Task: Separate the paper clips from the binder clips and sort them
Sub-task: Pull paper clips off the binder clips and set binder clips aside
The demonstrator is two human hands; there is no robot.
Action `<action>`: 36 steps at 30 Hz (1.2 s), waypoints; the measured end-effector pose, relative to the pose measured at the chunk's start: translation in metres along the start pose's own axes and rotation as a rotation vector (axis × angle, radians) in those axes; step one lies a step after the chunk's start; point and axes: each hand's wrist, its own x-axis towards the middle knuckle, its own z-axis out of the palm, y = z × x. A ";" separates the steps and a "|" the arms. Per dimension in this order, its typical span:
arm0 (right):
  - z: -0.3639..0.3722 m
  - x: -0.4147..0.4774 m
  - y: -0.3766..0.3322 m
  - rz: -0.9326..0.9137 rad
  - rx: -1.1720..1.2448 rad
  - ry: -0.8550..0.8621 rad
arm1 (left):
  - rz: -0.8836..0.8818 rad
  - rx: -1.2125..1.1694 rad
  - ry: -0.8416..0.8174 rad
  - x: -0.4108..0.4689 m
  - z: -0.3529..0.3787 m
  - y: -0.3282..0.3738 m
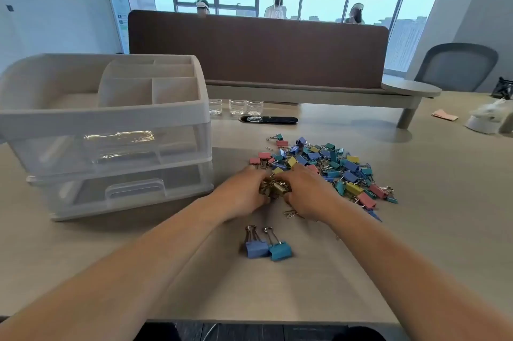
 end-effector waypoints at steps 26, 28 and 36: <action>-0.020 -0.020 0.002 -0.005 0.322 0.088 | -0.015 -0.009 0.021 -0.043 -0.013 0.002; -0.022 -0.036 0.001 0.000 0.237 0.033 | 0.012 0.012 0.010 -0.048 -0.012 0.009; -0.016 -0.095 -0.004 0.002 0.095 -0.081 | 0.101 0.096 -0.051 -0.071 -0.003 0.027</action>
